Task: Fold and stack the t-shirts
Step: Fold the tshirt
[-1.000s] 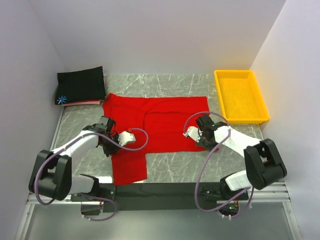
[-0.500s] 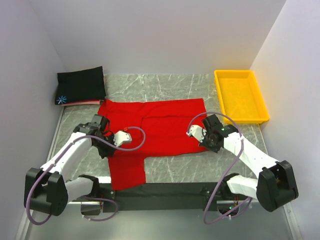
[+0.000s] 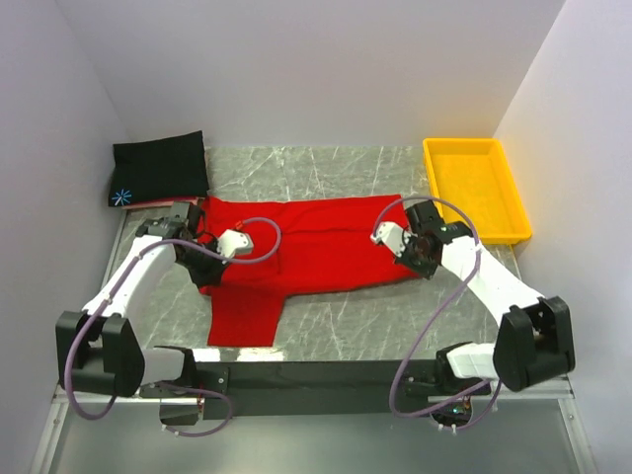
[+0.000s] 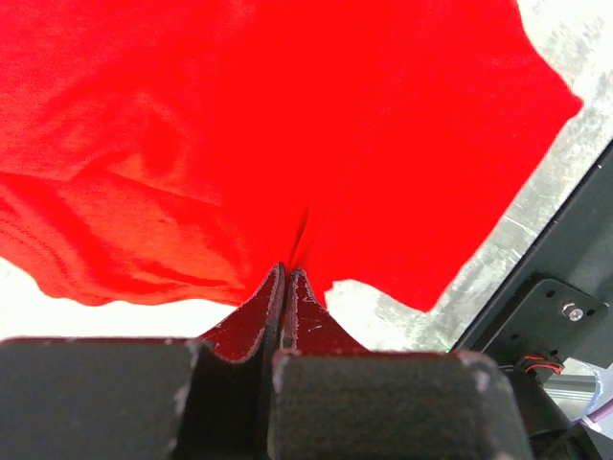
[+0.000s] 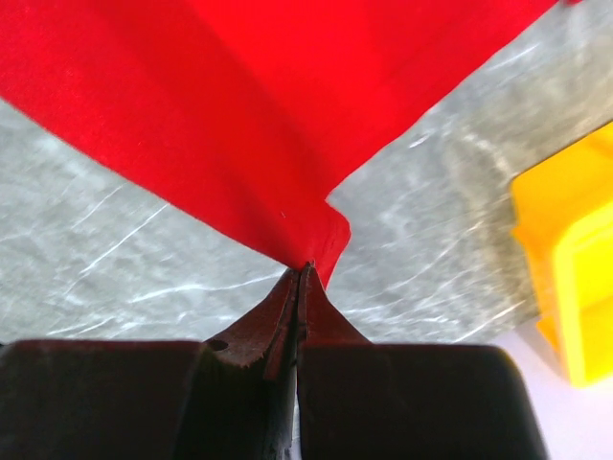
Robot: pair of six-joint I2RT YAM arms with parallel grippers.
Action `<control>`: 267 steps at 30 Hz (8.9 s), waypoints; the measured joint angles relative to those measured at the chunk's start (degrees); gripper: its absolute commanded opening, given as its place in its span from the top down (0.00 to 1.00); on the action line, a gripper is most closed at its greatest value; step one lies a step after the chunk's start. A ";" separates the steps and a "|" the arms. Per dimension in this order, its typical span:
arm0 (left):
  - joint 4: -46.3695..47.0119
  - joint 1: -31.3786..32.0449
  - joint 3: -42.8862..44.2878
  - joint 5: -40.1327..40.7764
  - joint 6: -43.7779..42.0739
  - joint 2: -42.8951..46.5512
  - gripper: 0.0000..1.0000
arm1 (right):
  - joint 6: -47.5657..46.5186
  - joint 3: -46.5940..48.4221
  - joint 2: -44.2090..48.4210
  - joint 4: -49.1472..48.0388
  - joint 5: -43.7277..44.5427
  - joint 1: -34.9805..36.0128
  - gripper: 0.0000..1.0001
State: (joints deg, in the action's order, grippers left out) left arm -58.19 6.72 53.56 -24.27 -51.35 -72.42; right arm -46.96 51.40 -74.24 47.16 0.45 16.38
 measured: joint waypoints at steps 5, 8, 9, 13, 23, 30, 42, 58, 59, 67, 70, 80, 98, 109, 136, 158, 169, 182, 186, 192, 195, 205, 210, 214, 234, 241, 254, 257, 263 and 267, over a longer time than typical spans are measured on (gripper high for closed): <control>0.20 -1.49 4.37 -0.37 0.04 -4.42 0.99 | -0.96 5.42 -5.75 -0.28 -0.39 -1.40 1.00; 0.81 -2.40 6.82 -0.50 0.17 -7.30 0.99 | -1.62 8.55 -9.51 -0.39 -0.92 -2.40 1.00; 0.98 -2.58 7.37 -0.50 0.22 -8.09 0.99 | -1.77 9.31 -10.47 -0.44 -0.94 -2.62 1.00; 1.70 -3.04 10.58 -0.52 0.68 -12.28 0.99 | -2.19 13.00 -15.30 -0.46 -0.98 -3.10 1.00; 3.96 -3.96 18.03 -0.94 3.04 -22.25 0.99 | -2.21 20.26 -24.70 -0.87 -0.96 -4.28 1.00; 4.15 -4.81 21.53 -0.96 3.06 -25.53 0.99 | -2.19 23.98 -28.17 -0.83 -0.98 -4.76 1.00; 6.71 -4.96 24.50 -0.50 4.81 -31.67 0.99 | -0.83 27.36 -35.15 -1.29 0.20 -4.76 1.00; 11.87 -5.20 25.05 1.29 9.14 -36.85 0.74 | 2.19 33.24 -42.25 -2.69 3.65 -4.74 0.83; 12.15 -5.20 25.16 1.49 9.51 -37.07 0.68 | 2.45 33.94 -42.84 -2.58 4.11 -4.74 0.79; 11.74 -6.47 24.39 -0.35 11.34 -31.45 0.44 | 6.69 38.97 -43.21 -0.22 5.88 -4.74 0.58; 11.30 -6.36 20.70 -1.25 10.82 -23.52 0.44 | 8.63 40.35 -41.48 1.92 5.22 -4.74 0.58; 12.76 2.58 -0.20 1.16 8.96 -8.55 0.44 | 14.14 37.86 -34.29 6.97 1.75 -4.74 0.63; 25.51 12.94 -10.03 10.73 12.20 -11.23 0.59 | 16.59 33.77 -29.42 8.92 1.07 -4.74 0.64; 22.29 13.38 -5.53 10.03 13.29 -14.45 0.99 | 12.92 33.79 -29.49 8.41 -1.99 -4.79 0.67; 6.60 -0.44 53.99 6.45 10.99 -47.19 0.99 | 11.39 46.71 -40.17 10.91 -3.04 -5.29 0.69; 7.67 1.77 43.25 5.97 7.91 -43.60 0.94 | 11.08 48.15 -42.36 12.24 -3.58 -5.31 0.68; 6.34 3.17 30.51 5.73 7.65 -38.60 0.50 | 10.84 48.09 -42.36 12.50 -5.27 -5.31 0.65; 13.86 9.11 38.45 4.61 18.51 -39.50 0.48 | 11.02 46.21 -42.16 12.37 -5.92 -5.51 0.67; 15.89 10.27 40.92 5.88 22.23 -42.95 0.48 | 11.15 45.64 -42.03 12.24 -5.90 -5.81 0.67; 17.29 10.86 41.62 9.18 25.20 -46.38 0.56 | 11.34 45.51 -41.81 11.98 -5.86 -6.12 0.67; 17.62 11.41 41.64 10.49 26.03 -47.28 0.71 | 11.37 45.05 -41.77 11.78 -5.81 -6.16 0.67; 21.24 11.69 41.00 8.85 26.40 -46.69 0.99 | 11.54 44.89 -41.75 11.74 -5.68 -6.16 0.67; 21.35 11.72 39.74 4.90 24.52 -44.39 0.99 | 11.54 44.89 -41.75 11.76 -5.64 -6.16 0.67; 19.21 11.74 39.43 0.20 20.55 -43.34 0.96 | 11.52 44.89 -41.75 11.76 -5.62 -6.16 0.67; 14.19 3.06 37.86 -0.90 26.27 -40.06 0.46 | 12.37 61.90 -51.98 15.17 -7.19 -6.12 0.76; 17.46 -1.07 33.57 1.40 39.12 -37.99 0.60 | 12.61 62.93 -59.10 15.63 -4.96 -4.74 0.82; 18.05 -1.11 29.16 7.39 49.07 -36.13 0.75 | 10.45 40.83 -49.18 19.47 -3.28 -3.23 0.89; 18.12 0.55 29.22 8.31 49.55 -36.74 0.76 | 8.33 33.77 -46.01 23.65 -7.34 -2.86 0.88; 17.57 4.33 36.83 9.90 51.10 -47.21 0.84 | 5.53 31.58 -39.82 28.11 -15.10 -2.73 0.88; 14.78 4.48 48.76 10.93 51.54 -55.52 0.84 | 6.27 34.21 -37.53 27.69 -15.93 -4.42 0.90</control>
State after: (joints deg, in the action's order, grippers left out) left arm -43.42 11.20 102.32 -13.34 0.19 -127.94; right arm -40.69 85.60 -111.77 74.85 -15.49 11.97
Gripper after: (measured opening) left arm 0.156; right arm 0.119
